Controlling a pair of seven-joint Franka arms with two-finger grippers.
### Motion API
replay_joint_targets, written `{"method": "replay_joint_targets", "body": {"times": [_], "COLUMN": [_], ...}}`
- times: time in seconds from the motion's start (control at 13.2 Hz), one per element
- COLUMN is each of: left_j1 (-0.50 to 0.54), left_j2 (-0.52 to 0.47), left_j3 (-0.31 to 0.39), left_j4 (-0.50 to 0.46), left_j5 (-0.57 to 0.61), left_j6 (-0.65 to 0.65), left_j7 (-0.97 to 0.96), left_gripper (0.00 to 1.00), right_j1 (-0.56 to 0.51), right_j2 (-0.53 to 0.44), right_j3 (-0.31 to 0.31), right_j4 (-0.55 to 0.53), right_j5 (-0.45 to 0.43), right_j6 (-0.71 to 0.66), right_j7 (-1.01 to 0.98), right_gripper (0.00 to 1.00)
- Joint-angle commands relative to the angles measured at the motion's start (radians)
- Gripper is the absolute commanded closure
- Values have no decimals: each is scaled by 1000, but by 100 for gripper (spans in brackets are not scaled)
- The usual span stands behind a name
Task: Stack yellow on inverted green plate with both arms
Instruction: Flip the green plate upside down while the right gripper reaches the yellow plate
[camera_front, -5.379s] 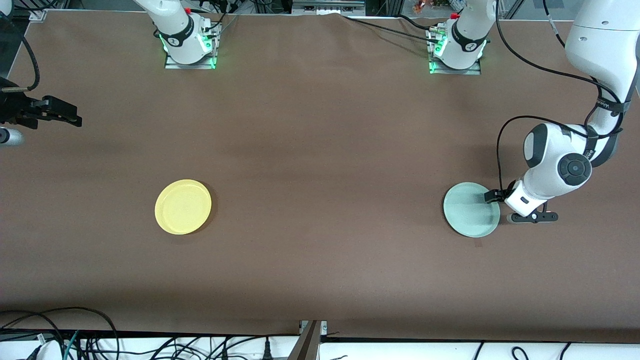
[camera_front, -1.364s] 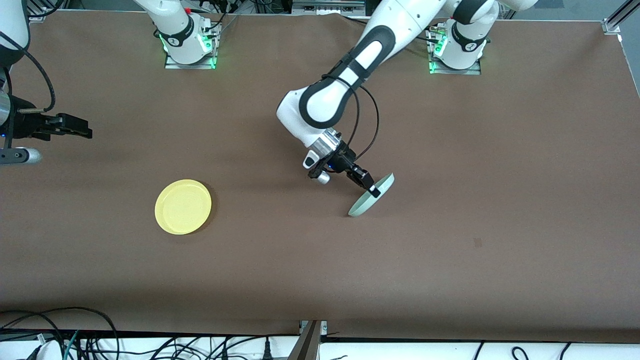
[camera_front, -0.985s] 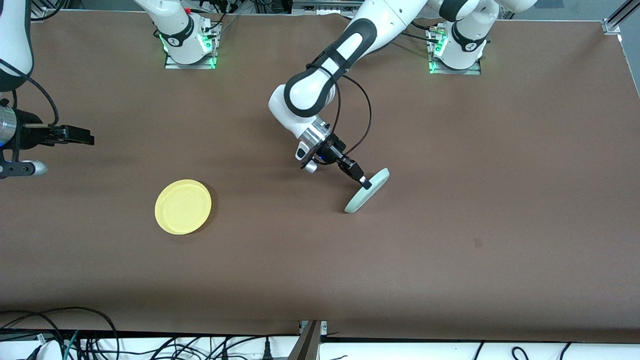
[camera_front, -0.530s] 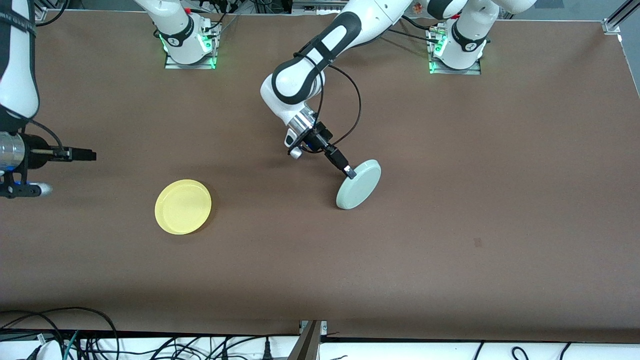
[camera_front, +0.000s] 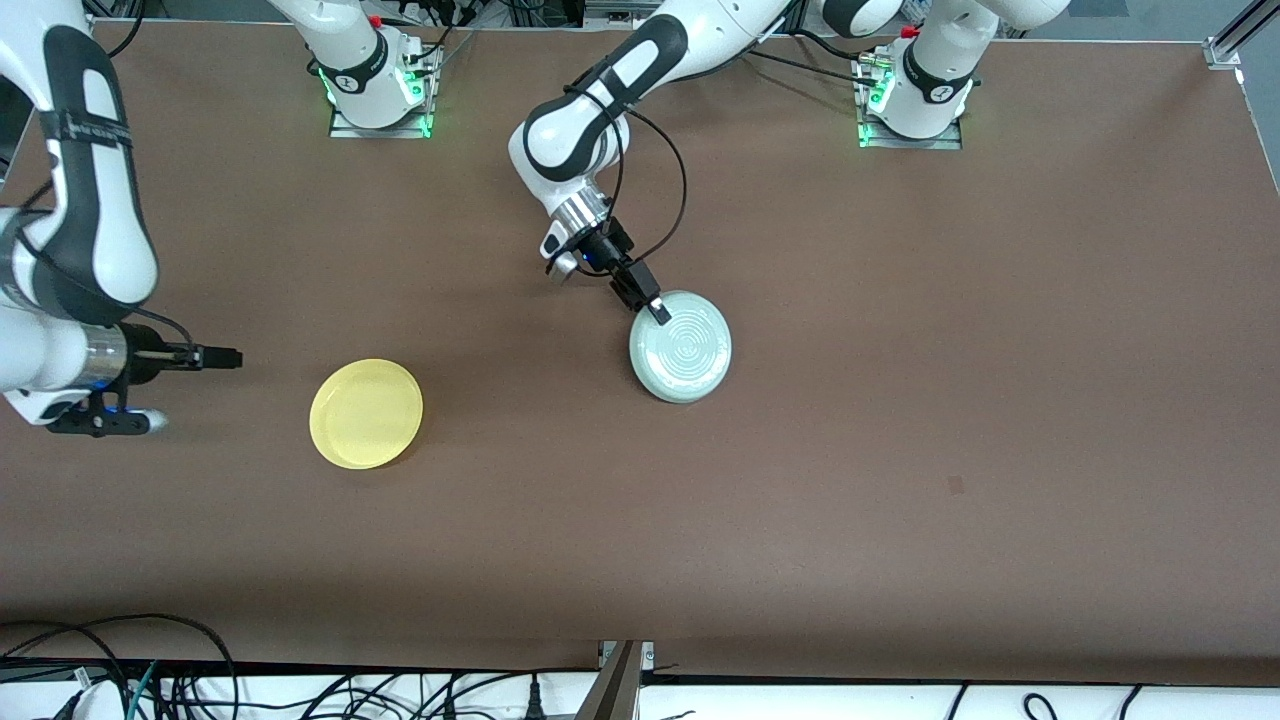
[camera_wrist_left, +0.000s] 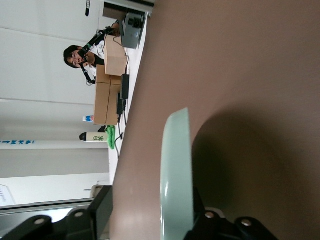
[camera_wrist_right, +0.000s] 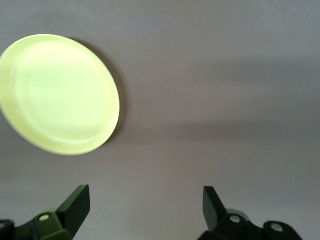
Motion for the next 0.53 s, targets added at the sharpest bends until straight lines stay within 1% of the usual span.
{"method": "replay_joint_targets", "body": {"times": [0.0, 0.08, 0.23, 0.3, 0.45], "left_j1": [-12, -5, 55, 98, 179], "left_j2": [16, 17, 14, 10, -12], "left_j3": [12, 13, 15, 12, 13], "left_j4": [67, 87, 115, 130, 149], "left_j5": [-89, -141, -241, -329, -547], "left_j6": [83, 143, 314, 386, 518], "left_j7": [-169, -256, -410, -471, -496], "left_gripper": [0, 0, 0, 0, 0], "right_j1": [1, 1, 1, 1, 1], "right_j2": [-1, 14, 45, 63, 86], "right_j3": [10, 12, 12, 12, 13], "right_j4": [-115, -132, -140, -140, -166], "right_j5": [46, 73, 113, 139, 165], "right_j6": [152, 183, 208, 224, 281], "right_j7": [6, 4, 3, 3, 1], "right_gripper": [0, 0, 0, 0, 0]}}
